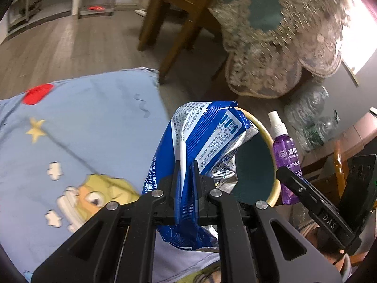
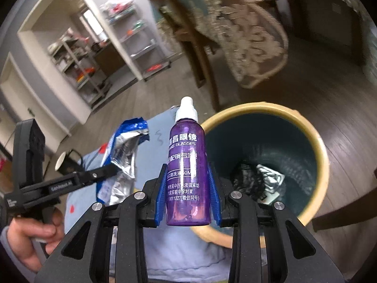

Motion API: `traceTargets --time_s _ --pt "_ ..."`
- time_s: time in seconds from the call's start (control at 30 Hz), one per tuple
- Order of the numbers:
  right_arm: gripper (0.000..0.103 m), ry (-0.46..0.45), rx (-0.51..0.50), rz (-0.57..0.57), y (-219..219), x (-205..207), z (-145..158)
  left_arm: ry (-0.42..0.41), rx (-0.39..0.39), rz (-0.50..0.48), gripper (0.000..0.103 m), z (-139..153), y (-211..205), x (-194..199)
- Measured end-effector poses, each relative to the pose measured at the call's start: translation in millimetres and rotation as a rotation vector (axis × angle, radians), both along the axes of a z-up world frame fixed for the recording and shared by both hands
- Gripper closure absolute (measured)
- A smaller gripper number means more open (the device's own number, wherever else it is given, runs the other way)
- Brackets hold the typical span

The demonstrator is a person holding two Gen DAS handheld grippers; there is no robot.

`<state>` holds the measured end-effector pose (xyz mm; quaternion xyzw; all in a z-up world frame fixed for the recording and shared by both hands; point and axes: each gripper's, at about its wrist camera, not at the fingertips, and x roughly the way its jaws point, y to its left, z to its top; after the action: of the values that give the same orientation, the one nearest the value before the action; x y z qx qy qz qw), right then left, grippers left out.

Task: Collect trash
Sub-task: 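Carry the wrapper and spray bottle over the bin and open both tools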

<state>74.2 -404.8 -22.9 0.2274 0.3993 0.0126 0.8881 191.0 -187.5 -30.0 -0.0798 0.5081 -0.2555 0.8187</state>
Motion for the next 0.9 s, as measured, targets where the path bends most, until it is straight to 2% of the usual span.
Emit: traceTargets --time_s 0.3,0.57,0.7,0.77,0.8,0.83,0.9 --pt "0.07 -0.006 0.018 -0.126 -37.9 -8.5 -6.9 0.045 -0.001 -0.072 0.096 -25.1 -68.6 10.1" --pt "0.07 0.002 0.04 -0.17 -54.2 -10.1 -11.9 0.085 -0.01 -0.108 0.095 -52.4 -103.3 18.5" --pt "0.07 0.014 0.039 -0.174 -57.4 -11.4 -15.5 0.089 -0.018 -0.114 0.094 -57.3 -105.9 20.7" --pt "0.07 0.025 0.039 -0.171 -58.7 -11.1 -18.6 0.091 -0.029 -0.117 0.091 -57.0 -108.2 22.6" --pt "0.07 0.032 0.039 -0.169 -59.0 -10.7 -20.4 0.093 -0.036 -0.116 0.086 -56.6 -109.0 23.4" --pt "0.07 0.036 0.038 -0.168 -59.1 -10.1 -21.4 0.091 -0.036 -0.108 0.074 -55.5 -108.0 24.0" --pt "0.07 0.042 0.038 -0.167 -59.1 -10.0 -23.1 0.082 -0.044 -0.089 0.061 -51.8 -104.7 25.7"
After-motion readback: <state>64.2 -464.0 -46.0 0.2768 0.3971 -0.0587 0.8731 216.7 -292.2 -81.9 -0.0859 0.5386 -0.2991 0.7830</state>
